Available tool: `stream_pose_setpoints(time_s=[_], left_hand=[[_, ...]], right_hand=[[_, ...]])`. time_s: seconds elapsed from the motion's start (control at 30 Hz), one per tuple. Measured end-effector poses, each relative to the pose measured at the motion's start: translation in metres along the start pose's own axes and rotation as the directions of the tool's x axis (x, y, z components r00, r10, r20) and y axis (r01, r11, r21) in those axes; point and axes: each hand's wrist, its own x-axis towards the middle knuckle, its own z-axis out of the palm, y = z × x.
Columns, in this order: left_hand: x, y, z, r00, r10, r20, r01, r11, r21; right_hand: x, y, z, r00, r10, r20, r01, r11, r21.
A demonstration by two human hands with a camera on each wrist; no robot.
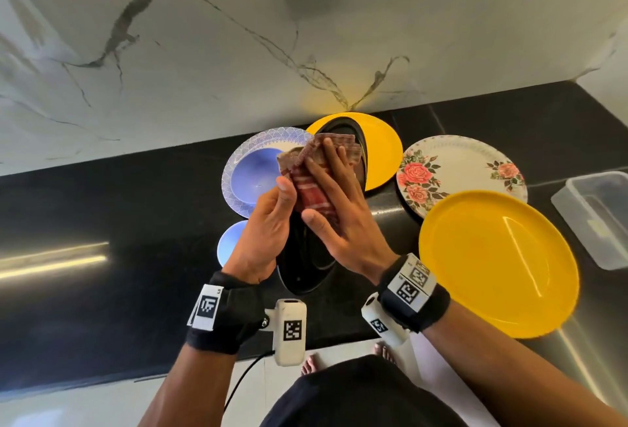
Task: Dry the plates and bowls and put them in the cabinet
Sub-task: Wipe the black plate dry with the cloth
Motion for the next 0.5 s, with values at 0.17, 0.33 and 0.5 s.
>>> stream_pose_setpoints(time_s=[0.17,0.33,0.5], left_hand=[[-0.004,-0.006,0.0,0.997,0.055,-0.046,-0.051,0.995,0.082],[-0.006,-0.015,-0.003,0.992,0.058,-0.111,-0.049,0.995,0.087],[-0.009,-0.022,-0.008,0.993,0.104,-0.05,-0.097,0.987,0.126]], right_hand=[[0.014,0.017,-0.001,0.998,-0.037,-0.052,0.032,0.996,-0.078],[0.022,0.038,0.002,0.987,0.036,-0.156,-0.043,0.998,-0.044],[0.024,0.072,0.0,0.924,0.303,-0.235,-0.271,0.949,0.159]])
